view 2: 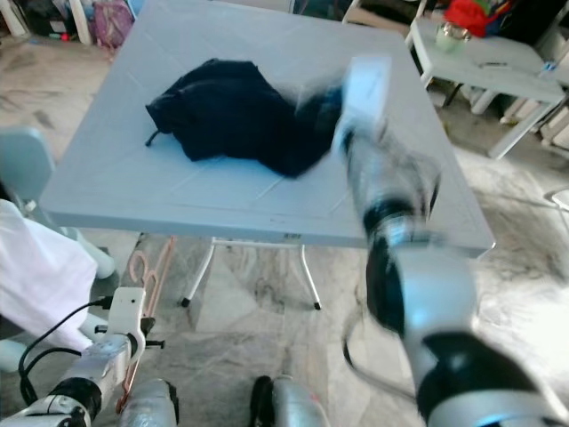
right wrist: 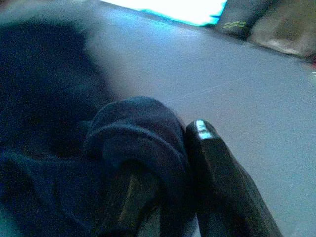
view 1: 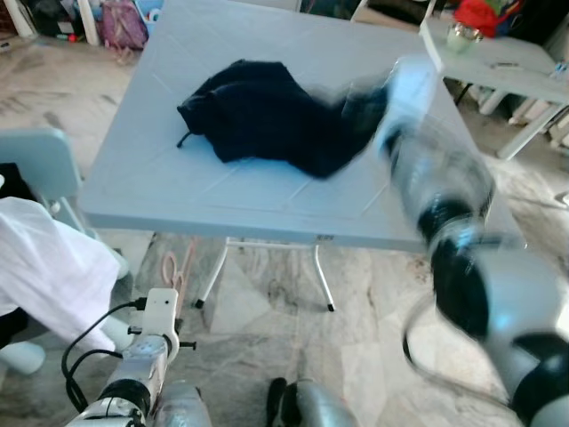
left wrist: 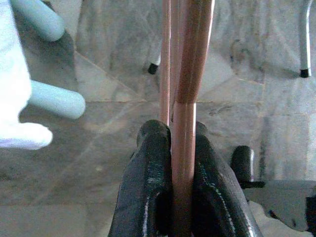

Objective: Hang hanger

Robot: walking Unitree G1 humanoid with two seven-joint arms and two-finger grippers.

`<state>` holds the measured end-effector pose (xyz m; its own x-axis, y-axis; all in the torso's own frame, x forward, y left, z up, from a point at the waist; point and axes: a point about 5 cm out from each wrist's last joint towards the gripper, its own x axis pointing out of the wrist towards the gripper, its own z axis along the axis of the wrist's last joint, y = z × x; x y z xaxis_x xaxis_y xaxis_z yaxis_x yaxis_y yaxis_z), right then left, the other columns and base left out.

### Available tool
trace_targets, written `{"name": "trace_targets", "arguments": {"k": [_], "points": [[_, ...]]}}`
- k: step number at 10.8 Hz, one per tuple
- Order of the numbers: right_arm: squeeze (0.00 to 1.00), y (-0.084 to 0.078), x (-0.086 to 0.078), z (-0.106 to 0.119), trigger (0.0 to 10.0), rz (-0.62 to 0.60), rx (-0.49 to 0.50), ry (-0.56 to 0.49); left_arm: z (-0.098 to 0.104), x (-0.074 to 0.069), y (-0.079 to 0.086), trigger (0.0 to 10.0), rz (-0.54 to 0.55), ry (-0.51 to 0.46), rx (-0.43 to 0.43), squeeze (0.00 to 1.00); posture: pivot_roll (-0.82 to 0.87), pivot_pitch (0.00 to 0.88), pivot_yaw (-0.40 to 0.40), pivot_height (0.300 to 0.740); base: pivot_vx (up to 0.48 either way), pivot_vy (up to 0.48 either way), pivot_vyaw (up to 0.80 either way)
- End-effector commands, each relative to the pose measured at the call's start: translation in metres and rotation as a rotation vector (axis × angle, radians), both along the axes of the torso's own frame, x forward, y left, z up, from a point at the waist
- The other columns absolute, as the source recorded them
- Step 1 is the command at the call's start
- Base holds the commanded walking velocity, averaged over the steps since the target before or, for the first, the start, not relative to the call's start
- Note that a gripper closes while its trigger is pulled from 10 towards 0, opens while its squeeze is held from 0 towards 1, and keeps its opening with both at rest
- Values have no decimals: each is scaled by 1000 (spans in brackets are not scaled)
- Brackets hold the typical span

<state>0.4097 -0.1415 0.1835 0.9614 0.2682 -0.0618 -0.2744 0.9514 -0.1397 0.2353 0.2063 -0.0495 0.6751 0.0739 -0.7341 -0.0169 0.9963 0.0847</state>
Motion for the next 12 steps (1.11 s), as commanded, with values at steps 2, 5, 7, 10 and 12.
{"name": "trace_targets", "arguments": {"k": [2,5,7,10,12], "points": [[1000,-13,-25,-52,10000,259,-224,160,-3,-4,-2,10000,-14,9,-1,0,75,136,-121,740,0,0,0],[1000,-52,-44,-61,10000,258,-299,76,-1,-3,1,10000,-25,4,7,0,47,134,-104,740,0,0,0],[1000,-62,-43,-35,10000,133,-133,-146,-1,-2,2,10000,-32,5,13,0,43,133,-99,740,0,0,0],[1000,-83,-53,-35,10000,-77,206,-185,0,-2,3,10000,-32,0,27,0,40,132,-97,740,0,0,0],[1000,-87,-62,-54,10000,-53,-67,-111,0,-3,5,10000,-21,-7,23,0,34,136,-94,740,0,0,0]]}}
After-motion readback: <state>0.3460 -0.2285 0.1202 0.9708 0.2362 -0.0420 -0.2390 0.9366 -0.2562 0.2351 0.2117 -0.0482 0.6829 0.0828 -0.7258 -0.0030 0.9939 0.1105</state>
